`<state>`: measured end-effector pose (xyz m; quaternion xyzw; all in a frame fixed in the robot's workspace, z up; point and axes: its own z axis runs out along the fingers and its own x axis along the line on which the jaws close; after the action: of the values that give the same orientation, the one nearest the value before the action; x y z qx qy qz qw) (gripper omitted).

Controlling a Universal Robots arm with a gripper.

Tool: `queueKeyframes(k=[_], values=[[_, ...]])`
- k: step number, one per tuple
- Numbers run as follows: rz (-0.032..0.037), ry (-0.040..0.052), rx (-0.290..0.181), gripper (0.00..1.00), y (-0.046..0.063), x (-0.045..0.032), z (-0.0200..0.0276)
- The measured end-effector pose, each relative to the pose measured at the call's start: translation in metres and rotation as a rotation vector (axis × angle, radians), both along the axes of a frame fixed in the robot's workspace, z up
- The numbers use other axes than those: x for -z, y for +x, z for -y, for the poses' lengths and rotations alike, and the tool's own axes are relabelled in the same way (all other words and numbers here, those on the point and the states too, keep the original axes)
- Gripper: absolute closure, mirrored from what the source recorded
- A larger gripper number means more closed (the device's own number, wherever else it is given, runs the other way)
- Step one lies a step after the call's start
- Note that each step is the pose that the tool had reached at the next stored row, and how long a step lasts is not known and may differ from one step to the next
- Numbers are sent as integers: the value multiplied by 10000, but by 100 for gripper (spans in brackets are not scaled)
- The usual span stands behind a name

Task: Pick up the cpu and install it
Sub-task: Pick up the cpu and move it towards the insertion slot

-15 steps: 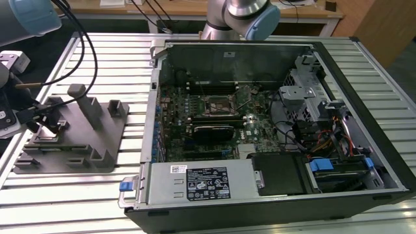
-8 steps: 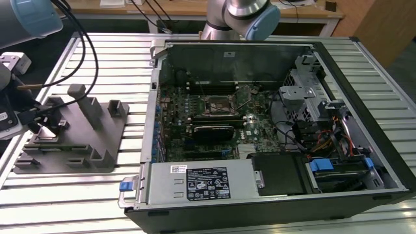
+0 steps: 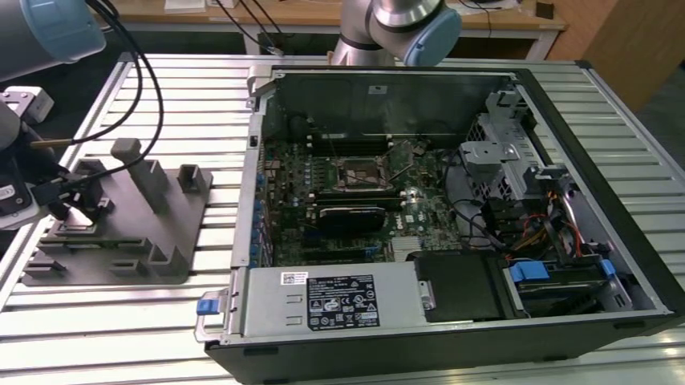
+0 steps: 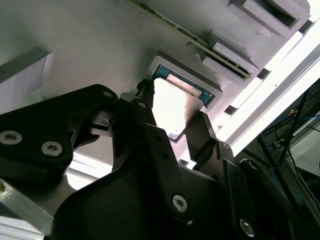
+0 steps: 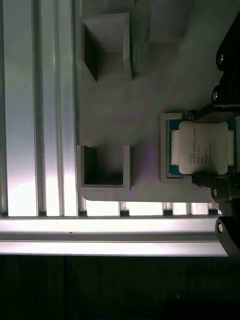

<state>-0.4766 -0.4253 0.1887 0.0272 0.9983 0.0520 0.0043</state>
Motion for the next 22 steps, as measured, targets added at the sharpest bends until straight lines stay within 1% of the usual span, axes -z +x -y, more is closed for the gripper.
queueKeyframes(k=[18,19,20,22], values=[[8,4,0,47,1,24,-1],[14,6,-1,45,2,27,-1],[11,6,0,39,2,26,-1],[1,0,0,39,0,20,0]])
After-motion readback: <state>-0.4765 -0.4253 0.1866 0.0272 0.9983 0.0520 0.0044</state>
